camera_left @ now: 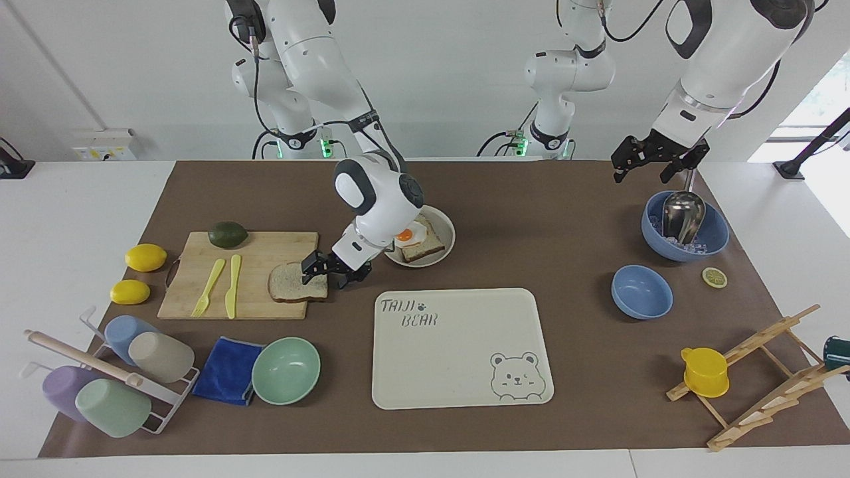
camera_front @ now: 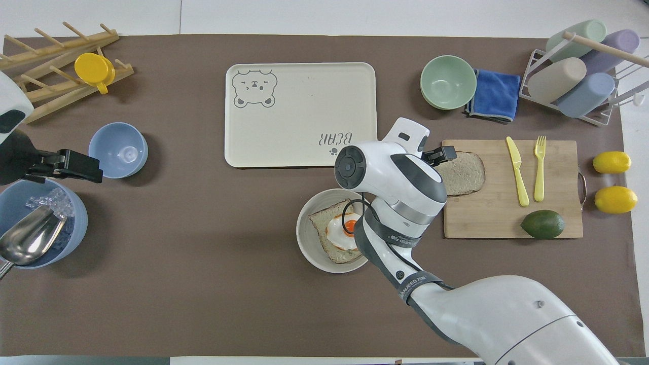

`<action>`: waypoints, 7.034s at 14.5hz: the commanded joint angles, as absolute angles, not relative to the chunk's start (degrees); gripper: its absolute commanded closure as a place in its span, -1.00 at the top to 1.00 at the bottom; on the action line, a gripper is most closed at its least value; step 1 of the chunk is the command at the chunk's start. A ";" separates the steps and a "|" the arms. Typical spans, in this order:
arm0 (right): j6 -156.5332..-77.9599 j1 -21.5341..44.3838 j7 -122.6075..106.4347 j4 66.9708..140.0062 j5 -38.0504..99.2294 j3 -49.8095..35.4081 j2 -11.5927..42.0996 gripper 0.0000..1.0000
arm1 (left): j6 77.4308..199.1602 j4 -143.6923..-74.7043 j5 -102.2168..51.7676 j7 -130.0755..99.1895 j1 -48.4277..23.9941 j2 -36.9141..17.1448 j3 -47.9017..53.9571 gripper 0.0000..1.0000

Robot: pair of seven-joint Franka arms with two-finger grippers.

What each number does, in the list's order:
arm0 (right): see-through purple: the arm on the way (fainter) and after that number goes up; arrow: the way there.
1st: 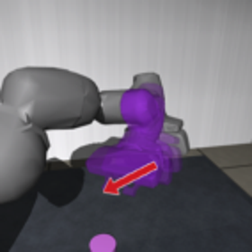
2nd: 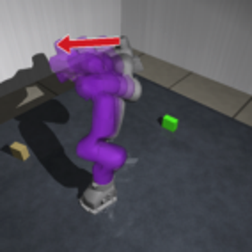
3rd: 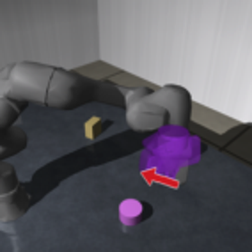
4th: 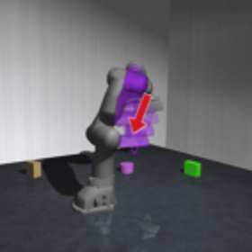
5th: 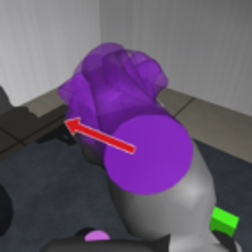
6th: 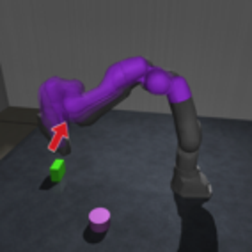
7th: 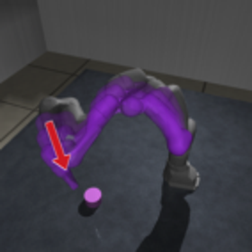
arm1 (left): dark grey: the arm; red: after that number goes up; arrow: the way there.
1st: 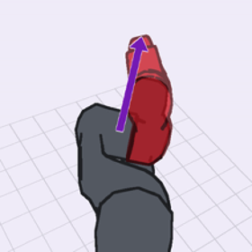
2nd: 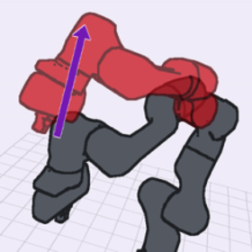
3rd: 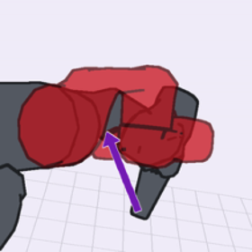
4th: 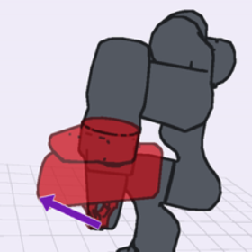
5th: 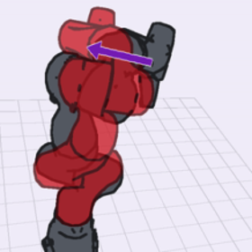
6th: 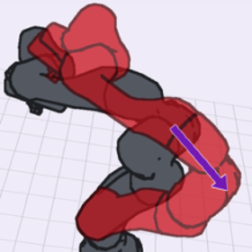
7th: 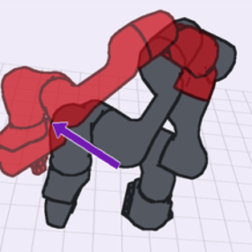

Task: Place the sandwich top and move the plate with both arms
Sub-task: 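Grasp the bread slice with the right gripper and lift it, then carry the bread slice with the right gripper onto the egg plate, then release the bread with the right gripper while the left gripper reaches forward, then grasp the white plate rim with the left gripper while the right retracts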

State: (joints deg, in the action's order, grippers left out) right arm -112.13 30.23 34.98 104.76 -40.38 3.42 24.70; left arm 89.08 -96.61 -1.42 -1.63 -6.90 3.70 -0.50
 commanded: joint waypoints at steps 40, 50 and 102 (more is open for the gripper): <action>-74.06 30.67 22.75 88.35 -29.91 -16.43 8.34 -1.00 | 88.15 -96.06 -0.88 -1.32 -6.06 3.69 0.09 1.00; -85.25 35.76 37.42 87.80 -26.71 -16.96 21.87 -1.00 | 88.15 -96.15 -0.88 -1.32 -6.06 3.69 0.09 1.00; -84.62 4.04 1.39 92.71 -0.88 1.56 -0.97 1.00 | 138.23 -132.45 -8.08 -25.58 -33.56 -1.75 0.53 1.00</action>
